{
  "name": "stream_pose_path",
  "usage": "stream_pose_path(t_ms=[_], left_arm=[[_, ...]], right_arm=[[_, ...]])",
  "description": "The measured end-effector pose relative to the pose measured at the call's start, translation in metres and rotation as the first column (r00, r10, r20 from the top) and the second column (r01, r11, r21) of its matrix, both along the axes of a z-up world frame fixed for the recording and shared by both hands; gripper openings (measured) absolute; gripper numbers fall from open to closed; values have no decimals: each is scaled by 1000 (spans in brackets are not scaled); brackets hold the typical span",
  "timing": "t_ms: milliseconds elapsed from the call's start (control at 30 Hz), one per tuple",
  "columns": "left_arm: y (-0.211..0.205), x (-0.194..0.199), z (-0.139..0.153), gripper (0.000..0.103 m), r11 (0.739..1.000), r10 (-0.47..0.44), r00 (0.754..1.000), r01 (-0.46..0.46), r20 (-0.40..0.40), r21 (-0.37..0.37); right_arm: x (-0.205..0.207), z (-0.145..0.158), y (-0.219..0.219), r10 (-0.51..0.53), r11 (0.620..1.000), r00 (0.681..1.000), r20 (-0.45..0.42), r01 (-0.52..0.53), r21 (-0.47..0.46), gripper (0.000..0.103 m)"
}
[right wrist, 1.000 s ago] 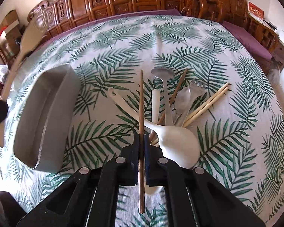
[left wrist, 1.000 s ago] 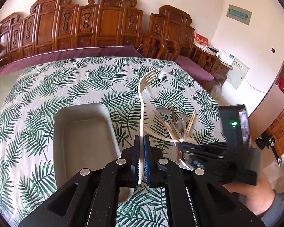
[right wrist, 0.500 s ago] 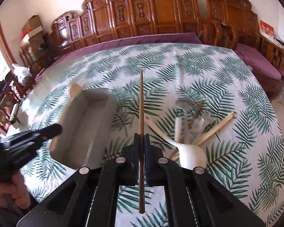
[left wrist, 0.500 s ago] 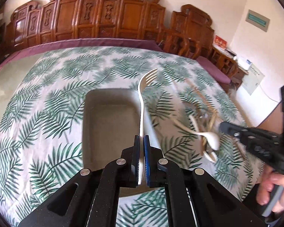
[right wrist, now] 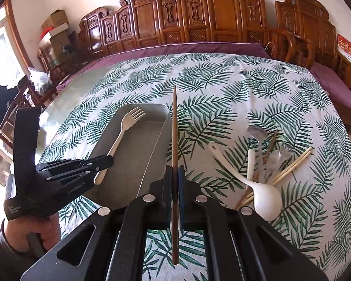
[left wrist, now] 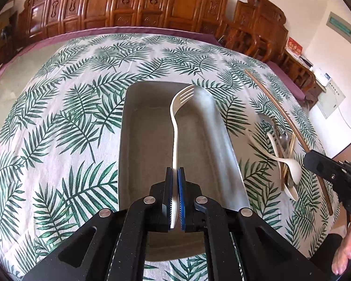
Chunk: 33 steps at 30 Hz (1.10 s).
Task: Organize utensils
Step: 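Carry the white fork into the grey tray with the left gripper while the right gripper grasps a wooden chopstick, then lower the wooden chopstick into the grey tray and open the right gripper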
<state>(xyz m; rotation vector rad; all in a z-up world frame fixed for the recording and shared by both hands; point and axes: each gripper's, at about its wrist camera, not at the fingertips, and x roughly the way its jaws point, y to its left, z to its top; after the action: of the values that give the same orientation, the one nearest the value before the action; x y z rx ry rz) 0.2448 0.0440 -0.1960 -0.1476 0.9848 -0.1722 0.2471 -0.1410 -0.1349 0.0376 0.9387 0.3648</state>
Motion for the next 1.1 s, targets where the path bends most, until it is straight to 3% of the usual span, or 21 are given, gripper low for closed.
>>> stream_pose_path(t_ms=[233,433,633,700,867,1100], left_arm=[[3,3,3,6,1000,2,1000,-2,-1,-22],[11,2,21,17,1000,9,999,-9,43,-20],[32,3,38,36,999,45,995,-46,84,7],[41,4,42,50,998,59,994,-60,92,5],[60,4,52,70,995,96,988,-97,118,4],[76,5,57,79,992,125,984,-126,127,-1]], right_arm=[[5,-5,15,27,1000,1000,-12,-27,5,6],[11,-8,32,58,998,998,-23,-58,24,6],[16,-17,52,85,995,995,-53,-82,51,6],[19,-21,59,92,994,993,-69,-88,62,6],[28,-32,74,102,992,989,-105,-94,79,6],[41,-52,90,101,992,982,-157,-88,89,6]])
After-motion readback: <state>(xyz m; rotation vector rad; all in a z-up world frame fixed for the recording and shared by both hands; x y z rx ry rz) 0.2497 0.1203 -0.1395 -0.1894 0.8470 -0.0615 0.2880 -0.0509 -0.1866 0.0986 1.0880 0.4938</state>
